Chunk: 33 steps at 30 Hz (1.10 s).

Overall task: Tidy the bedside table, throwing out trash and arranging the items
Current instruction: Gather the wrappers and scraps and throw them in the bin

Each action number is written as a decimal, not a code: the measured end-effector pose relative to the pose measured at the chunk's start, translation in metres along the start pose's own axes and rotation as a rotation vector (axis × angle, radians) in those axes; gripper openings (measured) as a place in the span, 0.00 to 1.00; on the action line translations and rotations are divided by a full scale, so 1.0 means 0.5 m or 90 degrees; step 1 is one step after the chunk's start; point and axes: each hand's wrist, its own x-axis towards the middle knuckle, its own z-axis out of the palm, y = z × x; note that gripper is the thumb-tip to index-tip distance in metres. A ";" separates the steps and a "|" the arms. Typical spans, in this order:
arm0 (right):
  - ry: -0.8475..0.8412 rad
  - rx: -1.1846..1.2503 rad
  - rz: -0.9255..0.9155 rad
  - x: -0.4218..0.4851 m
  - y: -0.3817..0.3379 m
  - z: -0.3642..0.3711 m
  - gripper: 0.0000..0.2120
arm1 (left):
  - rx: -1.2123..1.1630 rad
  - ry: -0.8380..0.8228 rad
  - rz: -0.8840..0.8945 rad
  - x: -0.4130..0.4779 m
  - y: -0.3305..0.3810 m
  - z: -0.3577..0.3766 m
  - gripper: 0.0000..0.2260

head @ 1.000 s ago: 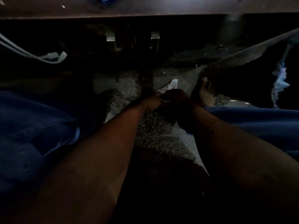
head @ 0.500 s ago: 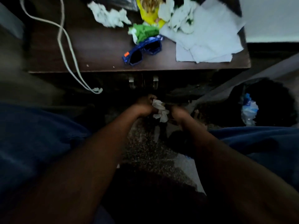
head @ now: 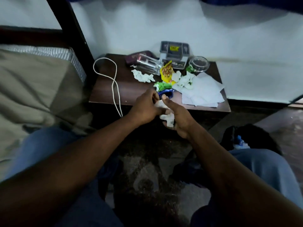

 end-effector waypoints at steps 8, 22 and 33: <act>0.012 0.062 -0.072 0.063 -0.106 0.043 0.15 | 0.107 0.097 0.144 0.087 0.008 -0.071 0.08; 0.385 -0.719 -0.234 0.148 -0.251 -0.095 0.12 | 0.259 0.007 0.181 0.301 0.038 0.000 0.26; 0.309 -0.686 -0.160 0.182 -0.248 -0.119 0.16 | 0.476 -0.050 -0.025 0.394 0.052 0.064 0.20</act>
